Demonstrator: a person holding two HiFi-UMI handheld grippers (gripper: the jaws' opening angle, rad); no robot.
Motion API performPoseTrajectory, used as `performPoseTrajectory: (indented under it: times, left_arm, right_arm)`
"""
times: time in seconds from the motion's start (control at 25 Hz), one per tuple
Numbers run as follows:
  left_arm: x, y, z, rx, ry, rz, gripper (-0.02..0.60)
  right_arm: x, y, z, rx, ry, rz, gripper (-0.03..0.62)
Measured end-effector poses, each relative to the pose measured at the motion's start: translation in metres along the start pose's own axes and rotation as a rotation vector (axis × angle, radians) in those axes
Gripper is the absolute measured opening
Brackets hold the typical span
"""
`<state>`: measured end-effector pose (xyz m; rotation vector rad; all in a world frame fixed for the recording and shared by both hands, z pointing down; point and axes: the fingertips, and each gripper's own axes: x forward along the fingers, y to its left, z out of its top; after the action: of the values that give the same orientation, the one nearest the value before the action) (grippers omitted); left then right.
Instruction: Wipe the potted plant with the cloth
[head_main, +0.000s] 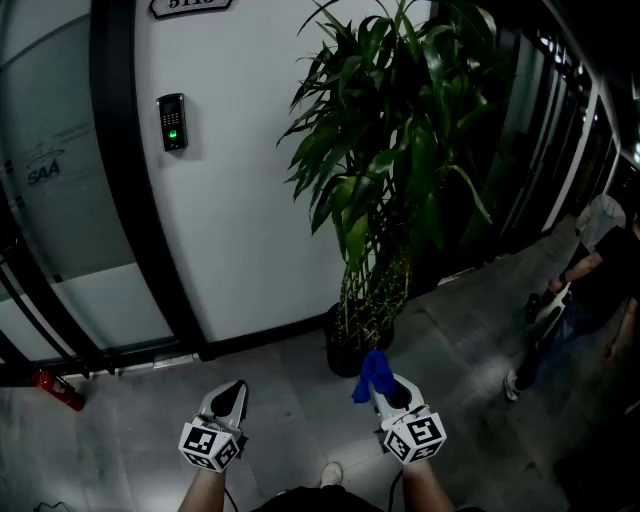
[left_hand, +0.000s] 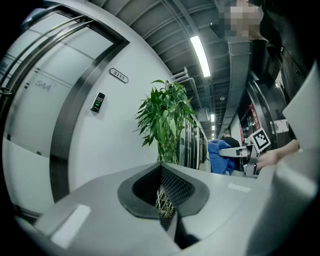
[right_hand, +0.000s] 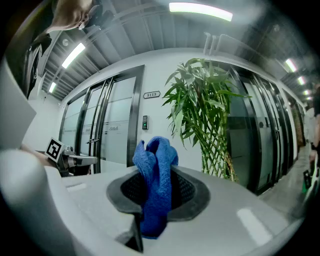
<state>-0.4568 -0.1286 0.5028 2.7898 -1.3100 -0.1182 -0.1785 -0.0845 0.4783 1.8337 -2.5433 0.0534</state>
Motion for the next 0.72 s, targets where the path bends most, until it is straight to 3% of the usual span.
performPoseTrajectory:
  times: [0.36, 0.48, 0.72]
  left_arm:
    - [0.088, -0.003, 0.007, 0.017, -0.009, 0.018, 0.006]
    - [0.128, -0.015, 0.010, 0.050, 0.005, -0.014, 0.006]
    - [0.235, -0.029, 0.038, 0.139, -0.023, -0.118, 0.006]
  right_arm:
    - [0.047, -0.076, 0.027, 0.068, -0.077, 0.042, 0.087]
    - [0.059, -0.096, 0.046, 0.071, -0.122, 0.073, 0.087]
    - [0.081, -0.123, 0.083, -0.047, -0.179, 0.132, 0.087]
